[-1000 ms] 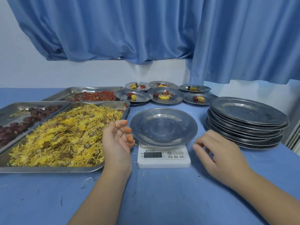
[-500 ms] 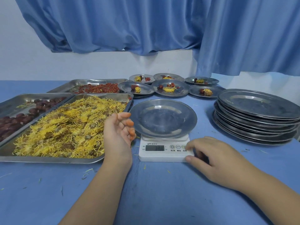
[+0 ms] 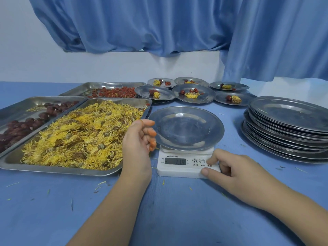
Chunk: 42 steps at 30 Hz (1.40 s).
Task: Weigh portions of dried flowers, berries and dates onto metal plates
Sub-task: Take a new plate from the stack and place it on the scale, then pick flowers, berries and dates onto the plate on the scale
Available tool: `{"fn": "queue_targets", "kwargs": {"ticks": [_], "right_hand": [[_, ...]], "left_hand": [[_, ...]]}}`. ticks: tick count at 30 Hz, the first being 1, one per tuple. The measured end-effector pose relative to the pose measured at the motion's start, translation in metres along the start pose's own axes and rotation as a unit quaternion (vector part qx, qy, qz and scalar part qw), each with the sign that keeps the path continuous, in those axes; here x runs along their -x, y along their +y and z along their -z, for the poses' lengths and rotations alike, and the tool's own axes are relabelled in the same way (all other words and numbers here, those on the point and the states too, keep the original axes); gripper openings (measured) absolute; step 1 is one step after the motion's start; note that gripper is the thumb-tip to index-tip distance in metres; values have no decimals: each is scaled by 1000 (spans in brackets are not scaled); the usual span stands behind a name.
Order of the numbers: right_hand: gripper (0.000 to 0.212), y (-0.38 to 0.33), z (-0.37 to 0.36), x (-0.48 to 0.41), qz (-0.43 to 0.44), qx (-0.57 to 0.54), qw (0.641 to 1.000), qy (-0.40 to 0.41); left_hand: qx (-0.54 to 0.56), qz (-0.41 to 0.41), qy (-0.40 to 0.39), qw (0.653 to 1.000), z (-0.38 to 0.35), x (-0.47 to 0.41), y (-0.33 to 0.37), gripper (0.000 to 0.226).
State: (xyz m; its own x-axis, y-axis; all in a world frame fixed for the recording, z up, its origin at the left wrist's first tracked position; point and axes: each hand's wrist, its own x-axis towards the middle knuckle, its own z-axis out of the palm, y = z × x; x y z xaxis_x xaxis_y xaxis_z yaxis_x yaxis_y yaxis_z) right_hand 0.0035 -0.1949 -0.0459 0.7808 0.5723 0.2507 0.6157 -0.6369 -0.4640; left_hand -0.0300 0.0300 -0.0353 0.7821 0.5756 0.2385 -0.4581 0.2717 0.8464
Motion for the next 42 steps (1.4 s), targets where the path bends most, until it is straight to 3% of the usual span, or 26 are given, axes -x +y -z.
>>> {"fn": "queue_targets", "kwargs": {"ticks": [4,9,12,17,20,26,31,36,42], "right_hand": [[27,-1,2,2,40,17,998,47],[45,-29,16,-11,136,-44,965,218],[48,-48,22,-41,132,-67,954,260],[47,-40,13,-60,131,14,942,307],[45,-28,3,-51,156,46,937,310],[38,-36,0,-55,211,109,945,226],[37,-36,-2,-56,229,121,947,190],[35,-36,-3,-58,213,112,954,181],[37,-35,-3,-63,202,82,957,192]], "left_hand": [[-11,-7,-3,1000,-1,1,1,27],[-43,-29,-14,999,-3,4,3,25],[-65,-46,-16,997,-4,9,4,23],[-103,-49,-50,992,-5,16,11,23],[-127,-55,-70,988,-8,22,14,23],[-234,-79,-96,964,-10,6,28,12],[-451,-123,-65,882,17,-56,71,12],[-597,-71,-38,798,66,-129,100,12],[-740,-11,-120,662,102,-172,88,27]]}}
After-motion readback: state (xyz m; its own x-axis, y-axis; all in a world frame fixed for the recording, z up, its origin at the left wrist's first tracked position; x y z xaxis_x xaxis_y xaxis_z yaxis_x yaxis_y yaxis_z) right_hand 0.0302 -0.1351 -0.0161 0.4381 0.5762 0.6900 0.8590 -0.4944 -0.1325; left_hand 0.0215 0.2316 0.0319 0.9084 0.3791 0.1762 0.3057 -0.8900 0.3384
